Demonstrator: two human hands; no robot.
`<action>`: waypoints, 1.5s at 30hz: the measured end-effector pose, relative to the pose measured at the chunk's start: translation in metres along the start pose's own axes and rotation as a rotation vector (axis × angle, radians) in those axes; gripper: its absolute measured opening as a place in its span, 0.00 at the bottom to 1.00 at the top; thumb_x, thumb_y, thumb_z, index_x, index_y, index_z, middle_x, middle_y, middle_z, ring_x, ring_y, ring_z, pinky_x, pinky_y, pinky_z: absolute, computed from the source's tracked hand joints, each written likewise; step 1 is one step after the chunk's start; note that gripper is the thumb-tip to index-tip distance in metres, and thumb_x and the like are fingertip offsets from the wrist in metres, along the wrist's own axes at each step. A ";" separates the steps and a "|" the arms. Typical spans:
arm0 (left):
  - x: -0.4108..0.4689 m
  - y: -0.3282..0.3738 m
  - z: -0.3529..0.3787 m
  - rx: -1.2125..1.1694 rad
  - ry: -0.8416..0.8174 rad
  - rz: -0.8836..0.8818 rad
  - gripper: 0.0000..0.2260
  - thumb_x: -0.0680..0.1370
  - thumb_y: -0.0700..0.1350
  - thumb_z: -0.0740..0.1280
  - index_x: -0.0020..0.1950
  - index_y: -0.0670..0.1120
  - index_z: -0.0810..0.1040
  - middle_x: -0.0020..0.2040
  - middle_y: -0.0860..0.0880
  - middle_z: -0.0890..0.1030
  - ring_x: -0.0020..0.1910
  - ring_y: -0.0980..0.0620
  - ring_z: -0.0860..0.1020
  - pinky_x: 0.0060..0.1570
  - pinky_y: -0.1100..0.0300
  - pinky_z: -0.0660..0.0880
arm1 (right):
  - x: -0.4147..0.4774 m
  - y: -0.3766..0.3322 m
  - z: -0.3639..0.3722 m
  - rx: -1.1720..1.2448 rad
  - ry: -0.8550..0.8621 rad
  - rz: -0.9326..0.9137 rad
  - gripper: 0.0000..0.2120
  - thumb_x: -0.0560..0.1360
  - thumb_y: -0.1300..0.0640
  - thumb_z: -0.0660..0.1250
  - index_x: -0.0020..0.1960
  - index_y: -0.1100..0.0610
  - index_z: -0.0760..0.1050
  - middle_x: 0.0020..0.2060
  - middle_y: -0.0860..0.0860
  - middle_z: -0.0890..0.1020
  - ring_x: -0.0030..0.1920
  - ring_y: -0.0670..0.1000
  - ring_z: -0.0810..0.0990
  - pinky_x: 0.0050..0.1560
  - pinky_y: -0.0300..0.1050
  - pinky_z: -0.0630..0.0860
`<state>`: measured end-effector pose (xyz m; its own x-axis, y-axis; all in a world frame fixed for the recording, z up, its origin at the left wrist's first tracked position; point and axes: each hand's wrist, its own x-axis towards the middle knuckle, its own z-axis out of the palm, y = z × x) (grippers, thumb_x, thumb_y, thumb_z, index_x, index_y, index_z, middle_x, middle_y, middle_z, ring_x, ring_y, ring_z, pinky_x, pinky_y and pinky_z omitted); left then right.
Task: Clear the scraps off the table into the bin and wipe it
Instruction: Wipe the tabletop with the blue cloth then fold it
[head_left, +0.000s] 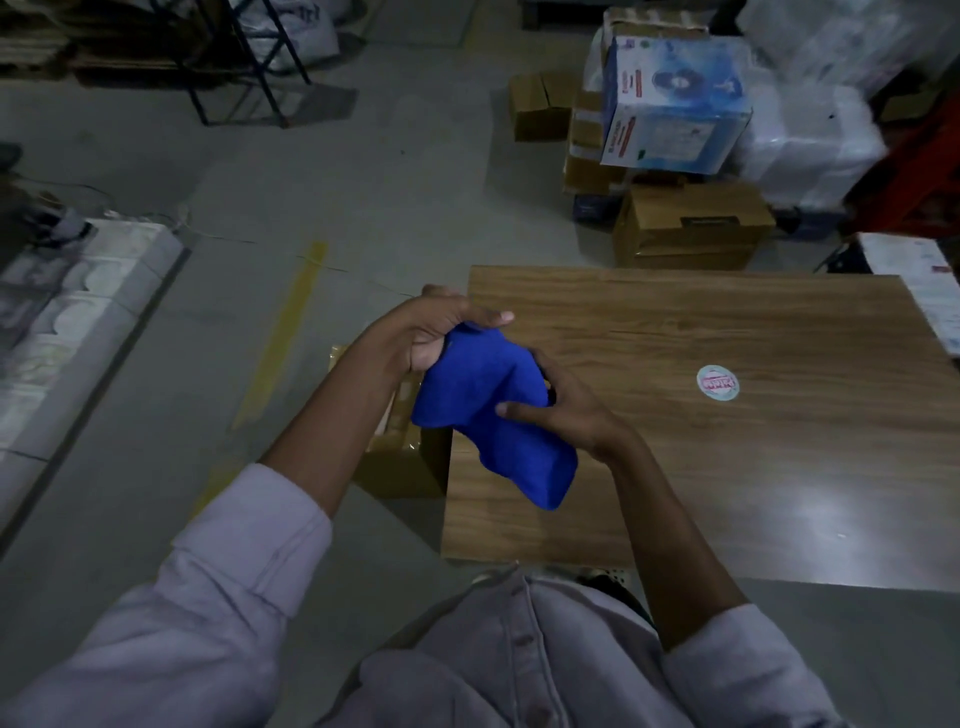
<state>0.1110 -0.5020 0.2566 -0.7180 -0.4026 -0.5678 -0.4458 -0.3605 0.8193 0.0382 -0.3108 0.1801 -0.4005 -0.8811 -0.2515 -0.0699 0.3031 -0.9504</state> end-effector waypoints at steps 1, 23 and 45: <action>0.003 -0.002 -0.002 0.021 0.015 -0.002 0.43 0.71 0.34 0.77 0.78 0.34 0.55 0.57 0.38 0.77 0.54 0.48 0.79 0.45 0.59 0.80 | 0.001 0.002 0.000 -0.040 0.043 0.030 0.32 0.75 0.54 0.75 0.74 0.41 0.67 0.67 0.39 0.76 0.63 0.40 0.77 0.62 0.45 0.78; -0.003 -0.039 0.020 0.738 -0.110 0.445 0.13 0.80 0.46 0.70 0.65 0.49 0.75 0.58 0.49 0.81 0.55 0.49 0.80 0.58 0.45 0.78 | -0.022 0.028 -0.022 0.378 0.094 0.090 0.28 0.77 0.54 0.72 0.73 0.39 0.69 0.65 0.46 0.81 0.68 0.53 0.77 0.63 0.53 0.76; 0.011 0.010 0.050 0.754 0.228 0.886 0.06 0.78 0.46 0.71 0.55 0.50 0.79 0.50 0.55 0.79 0.49 0.57 0.77 0.50 0.60 0.76 | -0.010 -0.007 -0.036 0.316 0.379 -0.021 0.15 0.76 0.54 0.75 0.61 0.54 0.79 0.54 0.51 0.86 0.56 0.52 0.84 0.58 0.55 0.79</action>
<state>0.0718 -0.4679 0.2627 -0.8572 -0.4303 0.2830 -0.0979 0.6756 0.7308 0.0095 -0.2910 0.1956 -0.7100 -0.6742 -0.2031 0.1756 0.1098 -0.9783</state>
